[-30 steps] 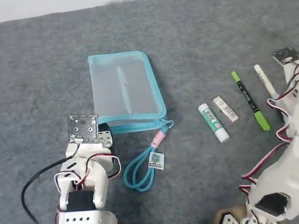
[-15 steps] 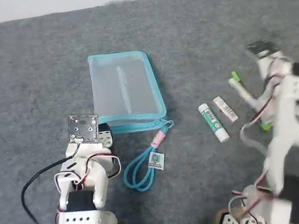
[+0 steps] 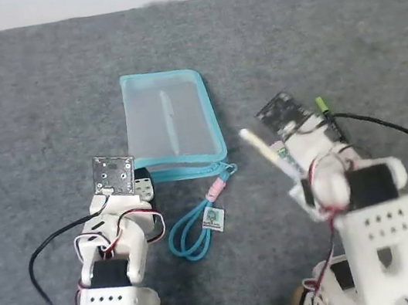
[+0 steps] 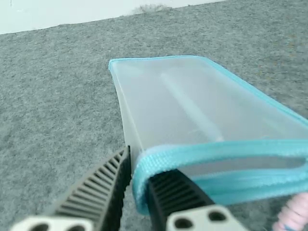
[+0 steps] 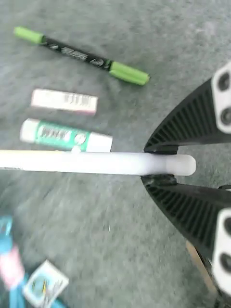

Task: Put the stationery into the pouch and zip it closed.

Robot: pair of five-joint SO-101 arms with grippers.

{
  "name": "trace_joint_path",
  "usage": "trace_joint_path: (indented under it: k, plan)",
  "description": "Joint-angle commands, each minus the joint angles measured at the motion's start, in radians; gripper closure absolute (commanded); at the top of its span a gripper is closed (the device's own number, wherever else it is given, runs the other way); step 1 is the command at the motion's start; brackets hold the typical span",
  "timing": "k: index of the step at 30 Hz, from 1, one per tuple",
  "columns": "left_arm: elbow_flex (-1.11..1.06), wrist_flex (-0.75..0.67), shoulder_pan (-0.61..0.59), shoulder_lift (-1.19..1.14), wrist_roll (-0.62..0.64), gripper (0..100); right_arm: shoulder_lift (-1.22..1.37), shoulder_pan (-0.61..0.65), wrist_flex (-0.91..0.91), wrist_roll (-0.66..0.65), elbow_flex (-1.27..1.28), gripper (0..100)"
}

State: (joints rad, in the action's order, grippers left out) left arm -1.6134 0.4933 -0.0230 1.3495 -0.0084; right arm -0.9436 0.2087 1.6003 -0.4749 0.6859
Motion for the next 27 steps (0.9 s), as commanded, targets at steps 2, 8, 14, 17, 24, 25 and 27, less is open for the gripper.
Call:
trace_joint_path:
  k: [2, 8, 14, 17, 24, 25, 27]
  plan:
    - [0.022, -0.057, 0.000, 0.021, -0.006, 99, -0.143, 0.076, 0.036, 0.052, -0.005, 99.1]
    - [0.059, -0.055, 0.002, 0.018, 0.023, 99, -0.275, 0.151, 0.091, 0.003, -0.003, 99.2]
    - [0.070, -0.054, 0.002, 0.018, 0.026, 99, -0.174, 0.348, 0.093, 0.028, -0.005, 99.2]
    - [0.068, -0.054, 0.002, 0.018, 0.025, 99, -0.077, 0.366, 0.033, 0.057, -0.005, 99.2]
    - [0.064, -0.052, 0.005, 0.018, 0.023, 99, 0.120, 0.364, -0.124, 0.163, -0.015, 99.2]
    - [0.062, -0.046, 0.006, 0.018, 0.023, 99, 0.140, 0.363, -0.133, 0.173, -0.031, 99.2]
    - [0.061, -0.035, 0.008, 0.018, 0.021, 99, 0.174, 0.355, -0.140, 0.187, -0.069, 99.2]
